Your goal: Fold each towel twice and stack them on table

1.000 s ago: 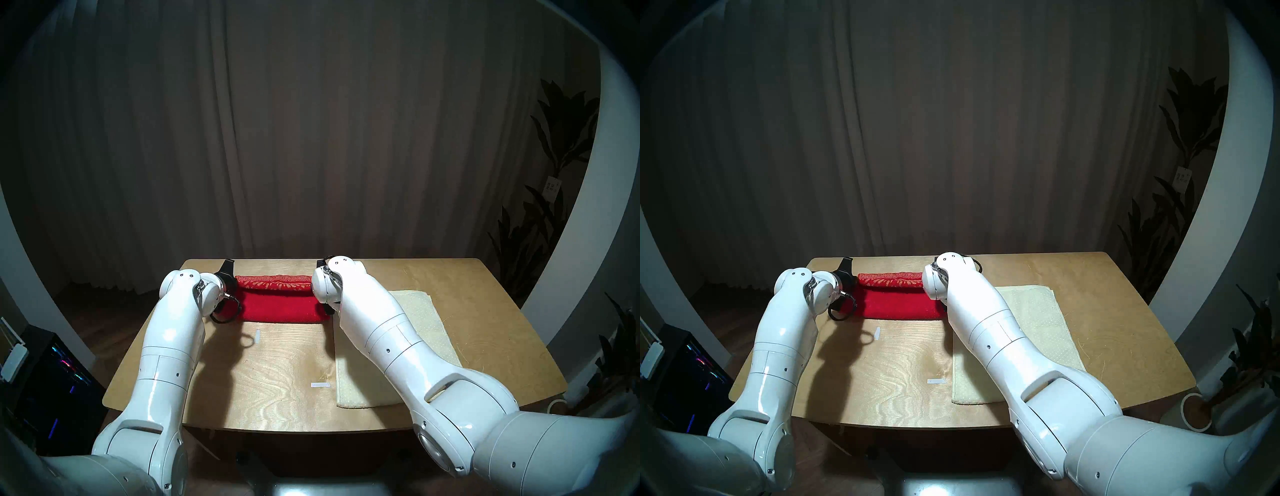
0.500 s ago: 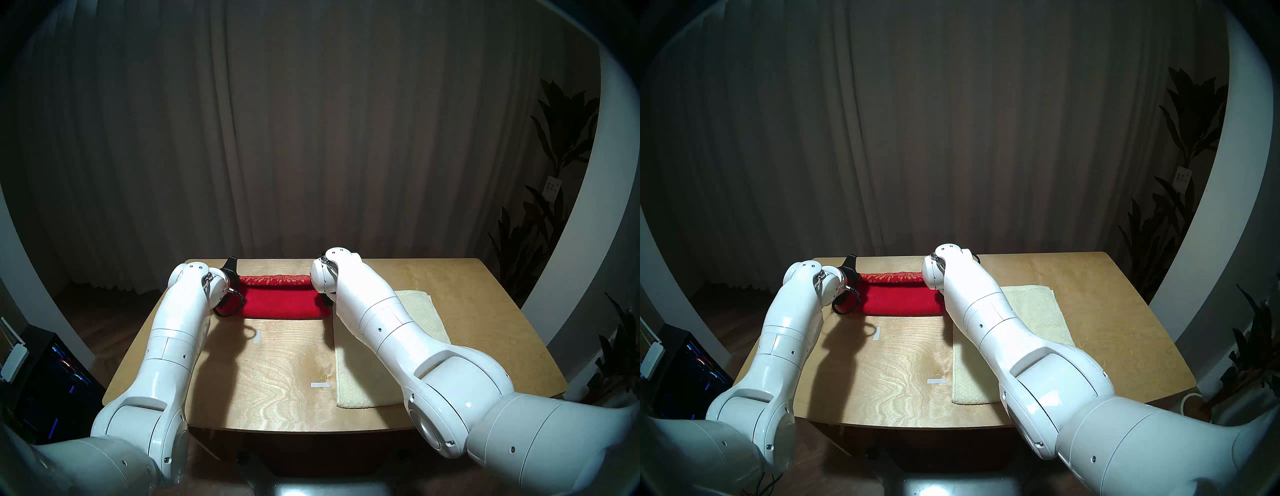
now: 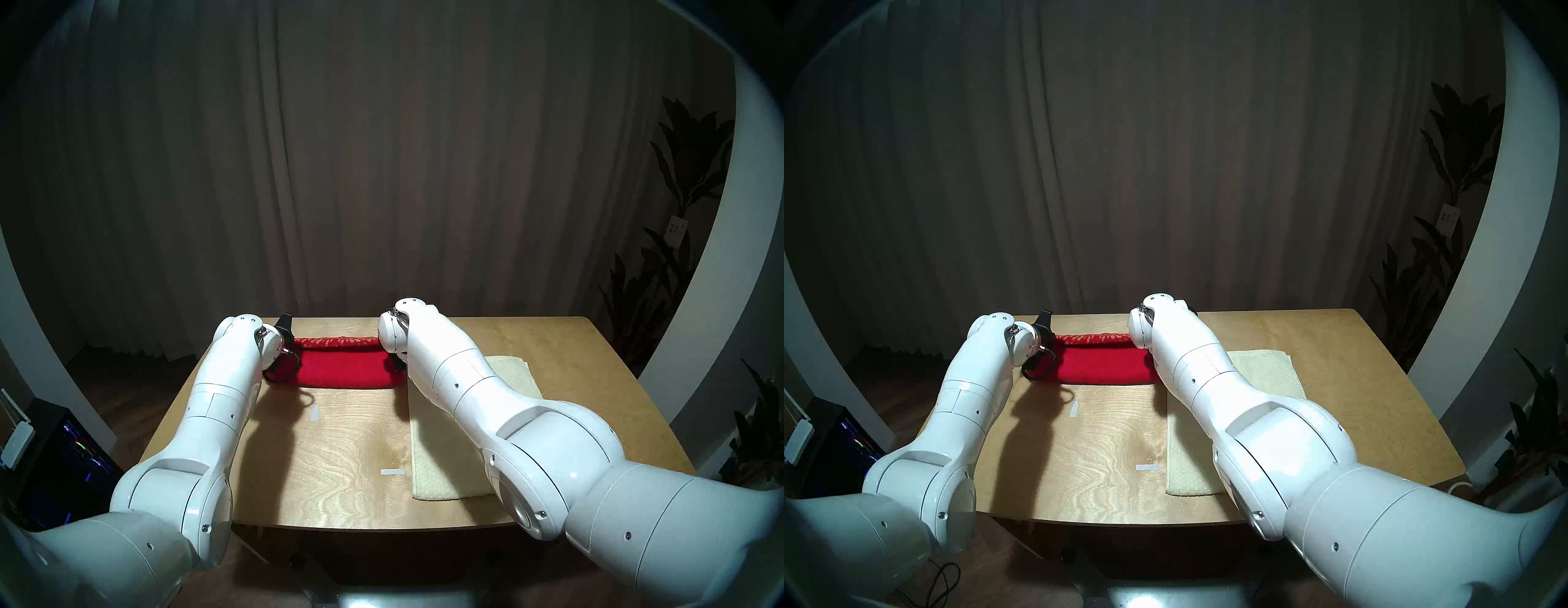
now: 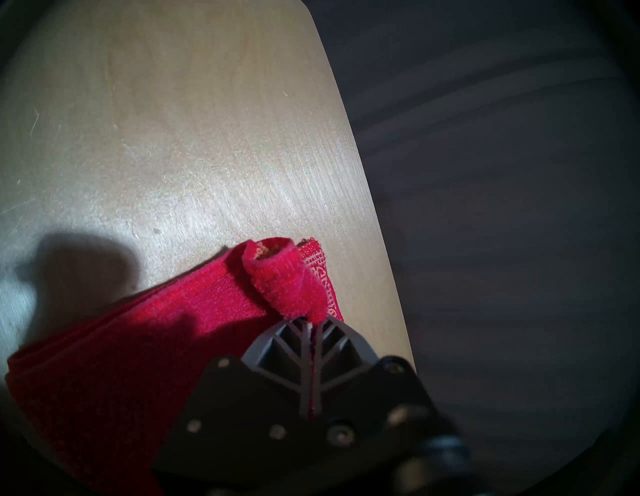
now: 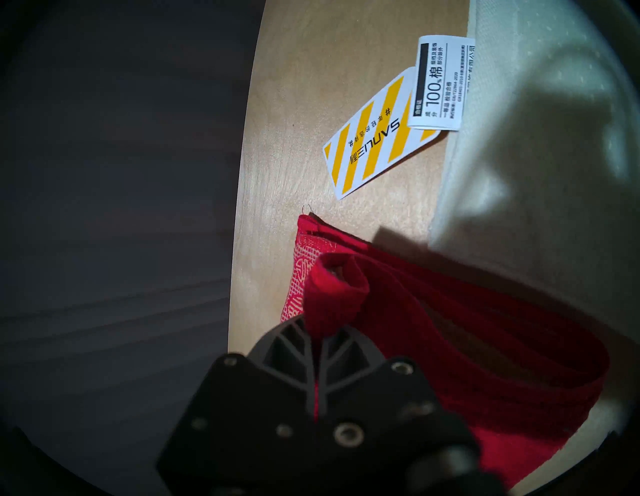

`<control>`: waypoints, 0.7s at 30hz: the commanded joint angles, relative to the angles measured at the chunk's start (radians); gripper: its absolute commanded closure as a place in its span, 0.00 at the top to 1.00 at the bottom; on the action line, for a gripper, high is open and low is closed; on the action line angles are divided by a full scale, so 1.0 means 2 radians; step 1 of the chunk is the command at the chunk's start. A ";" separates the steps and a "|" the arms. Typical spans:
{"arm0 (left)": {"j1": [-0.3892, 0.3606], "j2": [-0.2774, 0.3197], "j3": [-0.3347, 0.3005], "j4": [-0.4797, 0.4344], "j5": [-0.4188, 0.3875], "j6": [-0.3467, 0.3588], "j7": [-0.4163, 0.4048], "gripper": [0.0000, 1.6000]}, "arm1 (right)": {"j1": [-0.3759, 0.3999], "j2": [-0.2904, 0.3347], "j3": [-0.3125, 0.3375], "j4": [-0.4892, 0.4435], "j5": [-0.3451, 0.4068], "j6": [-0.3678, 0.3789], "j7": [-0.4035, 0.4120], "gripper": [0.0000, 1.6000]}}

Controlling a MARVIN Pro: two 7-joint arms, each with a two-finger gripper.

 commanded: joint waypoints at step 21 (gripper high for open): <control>-0.110 -0.002 0.019 0.105 0.022 -0.021 -0.055 1.00 | 0.082 -0.029 0.018 0.108 -0.001 0.013 0.084 0.81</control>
